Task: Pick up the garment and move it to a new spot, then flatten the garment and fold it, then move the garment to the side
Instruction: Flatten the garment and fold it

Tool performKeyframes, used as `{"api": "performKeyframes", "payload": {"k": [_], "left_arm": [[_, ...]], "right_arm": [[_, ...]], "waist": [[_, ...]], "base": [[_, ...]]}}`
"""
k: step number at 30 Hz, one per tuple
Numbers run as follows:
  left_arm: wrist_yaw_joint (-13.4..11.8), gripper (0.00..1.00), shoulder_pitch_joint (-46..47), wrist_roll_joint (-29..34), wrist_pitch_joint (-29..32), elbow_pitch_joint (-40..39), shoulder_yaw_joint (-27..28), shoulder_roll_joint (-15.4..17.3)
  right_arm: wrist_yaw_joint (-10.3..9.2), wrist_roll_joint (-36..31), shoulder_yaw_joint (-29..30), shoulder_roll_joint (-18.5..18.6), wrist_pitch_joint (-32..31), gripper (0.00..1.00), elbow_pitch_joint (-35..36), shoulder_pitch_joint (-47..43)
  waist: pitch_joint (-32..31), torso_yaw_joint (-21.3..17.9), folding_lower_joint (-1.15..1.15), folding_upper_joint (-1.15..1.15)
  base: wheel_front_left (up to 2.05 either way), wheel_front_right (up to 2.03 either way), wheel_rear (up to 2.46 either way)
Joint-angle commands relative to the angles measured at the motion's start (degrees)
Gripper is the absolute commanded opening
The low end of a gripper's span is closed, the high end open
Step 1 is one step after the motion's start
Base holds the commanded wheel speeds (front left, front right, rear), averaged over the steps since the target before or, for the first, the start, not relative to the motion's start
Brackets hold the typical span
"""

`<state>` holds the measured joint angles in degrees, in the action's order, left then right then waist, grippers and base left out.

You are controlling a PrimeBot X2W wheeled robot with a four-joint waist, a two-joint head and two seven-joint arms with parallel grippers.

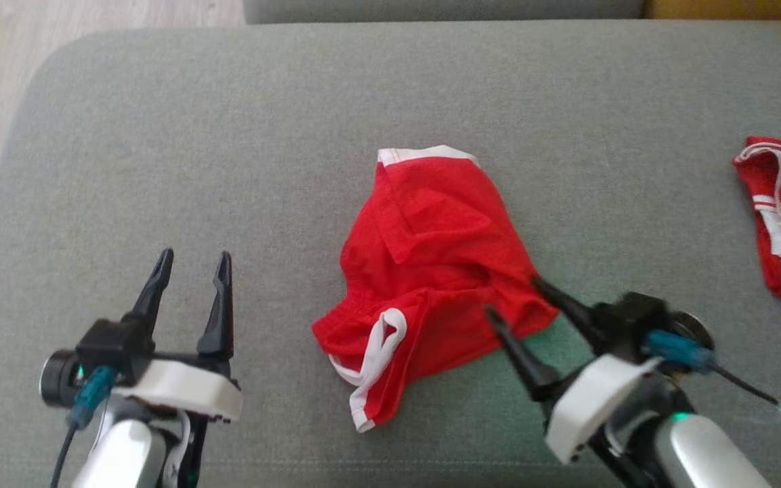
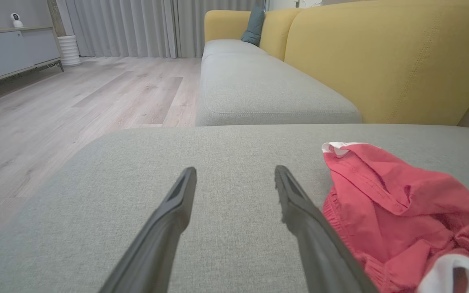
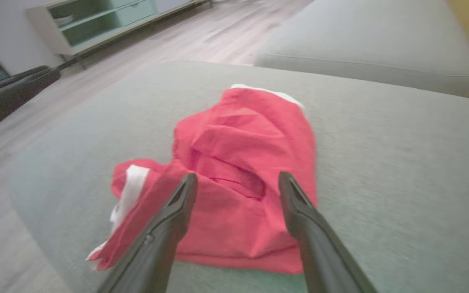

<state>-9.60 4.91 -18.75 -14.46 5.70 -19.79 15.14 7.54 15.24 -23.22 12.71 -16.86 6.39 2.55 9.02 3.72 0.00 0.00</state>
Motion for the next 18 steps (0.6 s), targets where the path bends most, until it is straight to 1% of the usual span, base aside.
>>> {"api": "performKeyframes", "payload": {"k": [1,4,9,14,18], "left_arm": [[-0.2,1.0,3.0,0.4,-0.4,-2.0,2.0,1.1],[0.2,1.0,4.3,0.4,-0.4,-1.7,1.5,0.7],[0.9,1.0,6.2,0.6,-0.5,-1.3,1.0,-0.1],[1.3,1.0,7.4,0.9,-0.5,-0.8,0.9,-1.0],[1.6,1.0,7.8,1.2,-0.5,-0.8,1.2,-1.7]], "right_arm": [[-0.05,0.5,-1.4,0.9,-0.1,1.0,2.0,3.1],[-0.05,2.8,-6.3,3.2,-1.5,1.0,1.3,6.6],[-0.05,5.2,-12.4,7.0,-4.5,1.0,-0.2,12.4],[-0.05,8.0,-16.8,10.3,-8.1,1.0,-1.2,16.6],[-0.05,10.1,-19.0,11.9,-10.0,1.0,-2.0,18.6]], "waist": [[0.6,0.5,0.0,0.0],[1.7,1.5,0.0,0.0],[3.6,3.0,0.0,0.0],[4.8,4.3,0.0,0.0],[5.3,4.9,0.0,0.0]], "base": [[0.0,0.0,0.0],[0.0,0.0,0.0],[0.0,0.0,0.0],[0.0,0.0,0.0],[0.0,0.0,0.0]]}}
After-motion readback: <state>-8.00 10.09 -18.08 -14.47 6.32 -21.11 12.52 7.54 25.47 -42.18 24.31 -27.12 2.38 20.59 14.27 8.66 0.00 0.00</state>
